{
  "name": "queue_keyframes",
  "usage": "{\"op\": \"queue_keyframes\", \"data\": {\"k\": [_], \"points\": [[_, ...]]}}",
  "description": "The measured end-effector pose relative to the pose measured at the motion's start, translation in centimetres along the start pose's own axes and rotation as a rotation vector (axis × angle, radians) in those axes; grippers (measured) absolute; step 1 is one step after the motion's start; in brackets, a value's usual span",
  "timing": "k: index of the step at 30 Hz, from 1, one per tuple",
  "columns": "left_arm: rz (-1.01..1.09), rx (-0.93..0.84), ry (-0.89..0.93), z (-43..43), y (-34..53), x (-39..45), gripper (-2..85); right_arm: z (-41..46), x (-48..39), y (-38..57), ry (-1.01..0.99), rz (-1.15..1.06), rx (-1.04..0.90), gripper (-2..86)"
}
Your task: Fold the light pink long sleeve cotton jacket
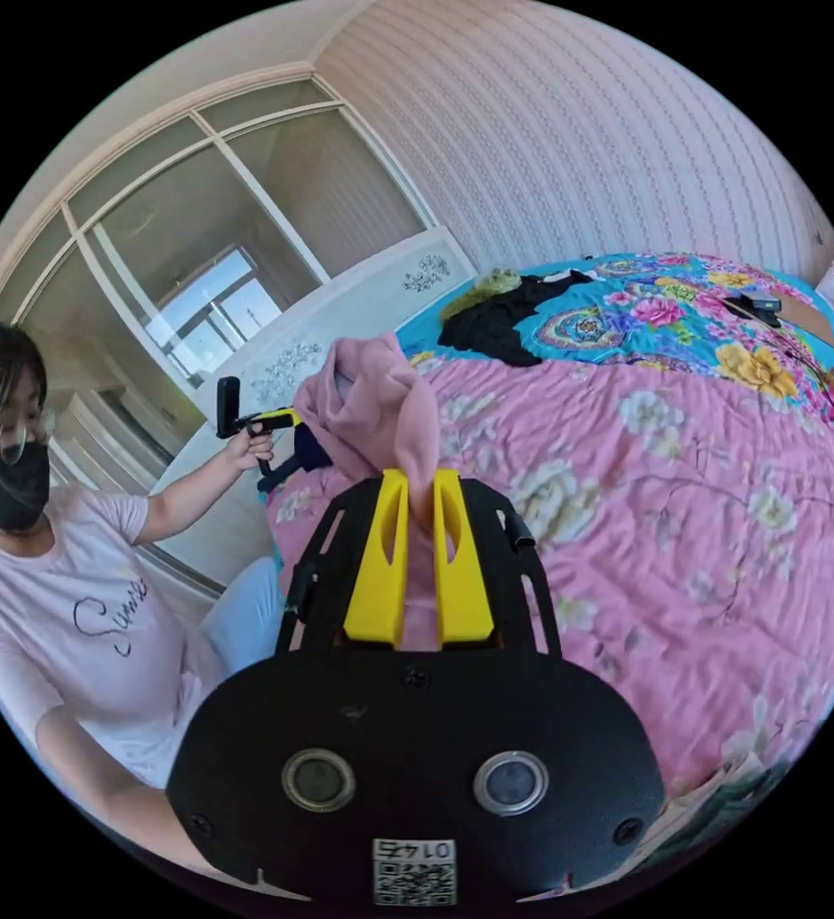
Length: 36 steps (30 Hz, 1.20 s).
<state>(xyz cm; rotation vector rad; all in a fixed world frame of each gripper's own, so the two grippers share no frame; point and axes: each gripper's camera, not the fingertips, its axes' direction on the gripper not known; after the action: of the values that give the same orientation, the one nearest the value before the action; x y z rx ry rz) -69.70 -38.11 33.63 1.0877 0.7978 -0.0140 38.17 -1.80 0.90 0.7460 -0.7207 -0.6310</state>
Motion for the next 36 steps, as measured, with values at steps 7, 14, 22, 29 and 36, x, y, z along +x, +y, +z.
{"op": "queue_keyframes", "data": {"k": [7,14,22,29,36], "points": [[-0.294,-0.192,0.030,-0.1,24.9,6.1,-0.9,5.6,-5.7,17.9,0.081,0.283,-0.384,6.8],[-0.073,-0.278,-0.285,2.9,31.2,16.1,-1.0,8.8,-12.1,18.4,0.201,0.224,-0.235,0.6],[0.277,-0.226,-0.363,16.0,31.0,26.3,-1.0,22.2,-15.4,8.3,0.286,-0.040,-0.393,-0.2],[0.354,-0.342,-0.354,26.6,33.5,28.1,-1.0,34.6,-14.1,2.0,0.505,-0.150,-0.643,-0.5],[0.403,-0.459,-0.375,33.8,38.5,28.2,-1.0,42.5,-13.3,3.4,0.643,-0.163,-0.784,-0.9]]}}
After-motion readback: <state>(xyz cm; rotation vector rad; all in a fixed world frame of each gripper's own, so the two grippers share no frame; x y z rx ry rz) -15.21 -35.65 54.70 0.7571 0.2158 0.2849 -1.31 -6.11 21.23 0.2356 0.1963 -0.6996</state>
